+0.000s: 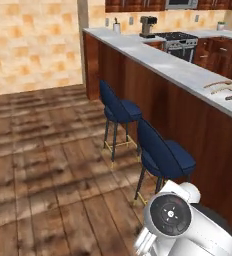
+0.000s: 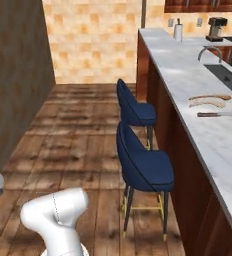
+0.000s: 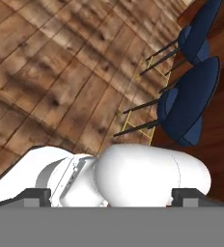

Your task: Pick up the metallic utensils from the counter and place them in the open drawer. Make sure not to pick up any wooden utensils.

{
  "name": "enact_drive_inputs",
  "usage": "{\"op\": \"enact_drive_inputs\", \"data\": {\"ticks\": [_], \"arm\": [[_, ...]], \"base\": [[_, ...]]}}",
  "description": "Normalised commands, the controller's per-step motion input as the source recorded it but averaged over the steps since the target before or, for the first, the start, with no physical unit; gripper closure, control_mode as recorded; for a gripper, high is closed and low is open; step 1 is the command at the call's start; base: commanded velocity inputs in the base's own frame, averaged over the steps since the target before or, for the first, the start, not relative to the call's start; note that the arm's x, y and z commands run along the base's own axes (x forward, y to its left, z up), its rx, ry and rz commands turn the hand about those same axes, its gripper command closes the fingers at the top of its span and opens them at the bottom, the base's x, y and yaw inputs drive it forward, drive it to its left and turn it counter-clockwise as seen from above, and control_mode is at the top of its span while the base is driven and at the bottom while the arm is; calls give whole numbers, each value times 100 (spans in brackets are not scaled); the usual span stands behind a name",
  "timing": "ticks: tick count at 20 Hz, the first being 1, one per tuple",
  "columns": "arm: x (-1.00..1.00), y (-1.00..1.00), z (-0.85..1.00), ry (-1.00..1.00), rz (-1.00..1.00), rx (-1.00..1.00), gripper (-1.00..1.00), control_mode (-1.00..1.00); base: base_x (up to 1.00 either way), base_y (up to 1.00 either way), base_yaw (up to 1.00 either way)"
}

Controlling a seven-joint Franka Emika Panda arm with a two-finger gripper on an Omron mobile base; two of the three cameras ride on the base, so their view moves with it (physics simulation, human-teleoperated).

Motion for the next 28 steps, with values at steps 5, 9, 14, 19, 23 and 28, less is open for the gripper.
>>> {"op": "enact_drive_inputs", "data": {"ticks": [5, 9, 14, 19, 23, 28], "arm": [[0, 0, 0, 0, 0, 0, -100, 100], [0, 0, 0, 0, 0, 0, -100, 100], [0, 0, 0, 0, 0, 0, -100, 100], [0, 0, 0, 0, 0, 0, -100, 100], [0, 0, 0, 0, 0, 0, -100, 100], [20, 0, 0, 4, -2, 0, -100, -100]], "base": [[93, 2, -62], [69, 7, -73], [50, 0, -78], [91, 5, -66], [100, 45, -43], [80, 46, -20]]}}
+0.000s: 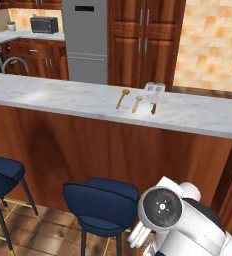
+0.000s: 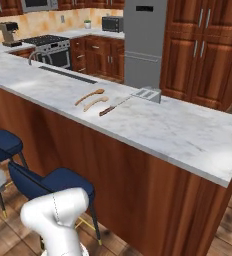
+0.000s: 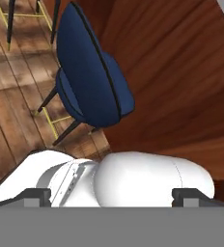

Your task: Pick up the metallic utensils from the counter and place them in the open drawer. Make sure not to pick up any wooden utensils.

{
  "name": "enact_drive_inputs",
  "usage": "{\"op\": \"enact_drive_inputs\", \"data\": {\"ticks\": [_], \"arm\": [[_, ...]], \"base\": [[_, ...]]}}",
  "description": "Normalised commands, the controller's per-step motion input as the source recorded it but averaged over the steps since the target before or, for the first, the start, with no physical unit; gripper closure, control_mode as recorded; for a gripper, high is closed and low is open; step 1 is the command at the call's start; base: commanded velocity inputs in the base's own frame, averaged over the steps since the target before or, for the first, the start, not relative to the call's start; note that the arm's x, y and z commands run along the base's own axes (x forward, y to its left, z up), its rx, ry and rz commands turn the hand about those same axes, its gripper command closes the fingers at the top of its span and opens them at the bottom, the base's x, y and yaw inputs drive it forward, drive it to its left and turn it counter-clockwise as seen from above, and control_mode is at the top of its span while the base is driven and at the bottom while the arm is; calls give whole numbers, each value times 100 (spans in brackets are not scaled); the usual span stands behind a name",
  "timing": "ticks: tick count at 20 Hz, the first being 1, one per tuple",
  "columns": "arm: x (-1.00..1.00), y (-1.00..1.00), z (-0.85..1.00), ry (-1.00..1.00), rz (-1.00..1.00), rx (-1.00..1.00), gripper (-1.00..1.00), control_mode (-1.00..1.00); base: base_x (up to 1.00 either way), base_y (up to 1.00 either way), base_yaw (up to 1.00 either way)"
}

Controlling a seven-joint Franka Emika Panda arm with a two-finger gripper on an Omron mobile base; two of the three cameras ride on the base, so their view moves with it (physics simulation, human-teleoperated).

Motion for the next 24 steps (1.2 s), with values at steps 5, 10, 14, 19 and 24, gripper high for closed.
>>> {"op": "enact_drive_inputs", "data": {"ticks": [5, 10, 14, 19, 24], "arm": [[52, -16, 57, 3, -24, 13, -100, -100], [87, -3, 92, 8, -42, 20, -100, -100], [100, -10, 86, 19, -43, 21, -100, -100], [100, -18, 40, 7, -44, 19, -100, -100], [100, -53, 11, 6, -43, 13, -100, -100]], "base": [[0, 0, 0], [0, 0, 0], [0, 0, 0], [0, 0, 0], [0, 0, 0]]}}
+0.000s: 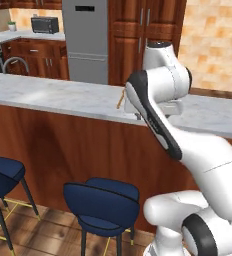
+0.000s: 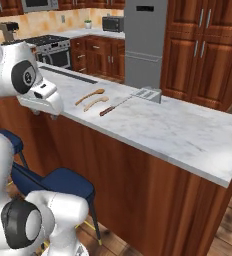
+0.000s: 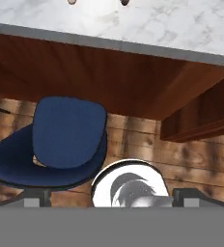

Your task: Pick up the metallic utensils from the counter and place them in the open drawer. Make sure not to pick up any wooden utensils.

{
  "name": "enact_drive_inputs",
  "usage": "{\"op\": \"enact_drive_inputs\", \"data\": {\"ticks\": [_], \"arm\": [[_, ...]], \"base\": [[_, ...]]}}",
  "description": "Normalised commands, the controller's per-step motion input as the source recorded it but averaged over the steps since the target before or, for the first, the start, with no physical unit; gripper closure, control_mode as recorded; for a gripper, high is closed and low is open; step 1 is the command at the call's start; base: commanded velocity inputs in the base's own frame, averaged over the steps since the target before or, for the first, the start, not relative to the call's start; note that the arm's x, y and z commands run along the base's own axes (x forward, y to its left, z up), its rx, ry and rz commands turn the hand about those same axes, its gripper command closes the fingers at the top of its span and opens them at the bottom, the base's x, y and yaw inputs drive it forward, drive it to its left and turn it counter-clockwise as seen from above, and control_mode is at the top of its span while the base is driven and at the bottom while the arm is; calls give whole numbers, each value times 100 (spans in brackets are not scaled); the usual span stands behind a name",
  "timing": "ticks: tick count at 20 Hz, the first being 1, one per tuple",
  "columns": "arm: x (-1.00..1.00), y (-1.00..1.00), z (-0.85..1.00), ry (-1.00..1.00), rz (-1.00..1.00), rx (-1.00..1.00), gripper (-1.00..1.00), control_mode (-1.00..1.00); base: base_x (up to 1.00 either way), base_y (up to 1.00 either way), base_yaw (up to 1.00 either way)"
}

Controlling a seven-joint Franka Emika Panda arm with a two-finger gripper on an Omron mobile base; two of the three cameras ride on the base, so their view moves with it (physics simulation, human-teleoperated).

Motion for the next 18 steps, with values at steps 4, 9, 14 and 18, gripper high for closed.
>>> {"op": "enact_drive_inputs", "data": {"ticks": [4, 9, 14, 18], "arm": [[94, -89, 0, 0, -43, 2, -100, -100], [91, -69, -21, -1, -15, 0, -100, -100], [95, -47, -19, 0, 2, 0, -100, -100], [66, 3, -12, 3, 0, 0, -100, -100]], "base": [[0, 0, 0], [0, 0, 0], [0, 0, 0], [0, 0, 0]]}}
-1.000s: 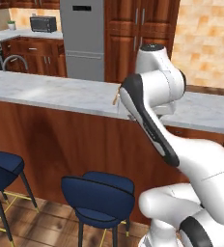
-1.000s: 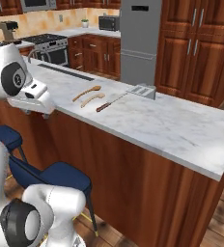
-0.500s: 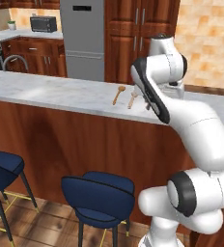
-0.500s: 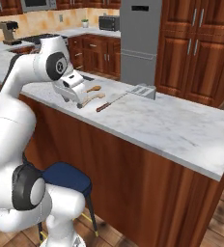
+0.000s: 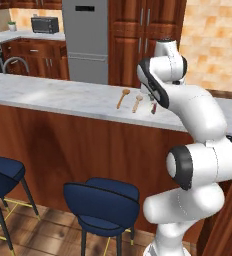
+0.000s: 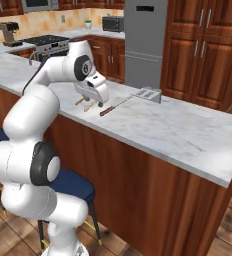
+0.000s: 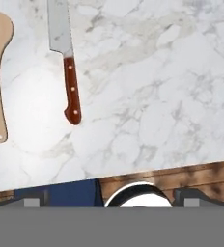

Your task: Pick up the metallic utensils from the counter and place them in the open drawer. Make sure not to pick up any wooden utensils.

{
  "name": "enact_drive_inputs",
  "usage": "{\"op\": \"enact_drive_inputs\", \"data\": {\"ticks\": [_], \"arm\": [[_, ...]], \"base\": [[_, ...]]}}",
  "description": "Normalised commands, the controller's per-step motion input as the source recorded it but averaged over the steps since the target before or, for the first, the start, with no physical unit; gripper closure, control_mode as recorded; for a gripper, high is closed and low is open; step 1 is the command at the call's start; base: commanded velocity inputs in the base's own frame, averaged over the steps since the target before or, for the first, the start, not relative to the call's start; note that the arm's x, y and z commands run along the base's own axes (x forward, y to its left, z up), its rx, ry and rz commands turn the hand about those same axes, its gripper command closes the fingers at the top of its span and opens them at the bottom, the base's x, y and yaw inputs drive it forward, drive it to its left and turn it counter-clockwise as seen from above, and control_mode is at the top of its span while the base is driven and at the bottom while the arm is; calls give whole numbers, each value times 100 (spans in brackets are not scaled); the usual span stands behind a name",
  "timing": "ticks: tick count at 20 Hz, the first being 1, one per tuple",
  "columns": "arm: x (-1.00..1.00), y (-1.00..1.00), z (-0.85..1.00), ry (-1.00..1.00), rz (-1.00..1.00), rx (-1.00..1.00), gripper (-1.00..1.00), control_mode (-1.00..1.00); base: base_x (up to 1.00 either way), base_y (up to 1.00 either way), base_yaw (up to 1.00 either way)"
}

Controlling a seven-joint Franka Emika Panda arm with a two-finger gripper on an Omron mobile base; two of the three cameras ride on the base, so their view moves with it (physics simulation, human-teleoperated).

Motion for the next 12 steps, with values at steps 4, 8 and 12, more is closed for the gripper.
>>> {"op": "enact_drive_inputs", "data": {"ticks": [4, 8, 12], "arm": [[58, 1, -29, 0, 1, 0, -100, -100], [90, -11, -50, 0, 5, 2, -100, -100], [67, -26, -36, 1, 9, 5, -100, -100]], "base": [[0, 0, 0], [0, 0, 0], [0, 0, 0]]}}
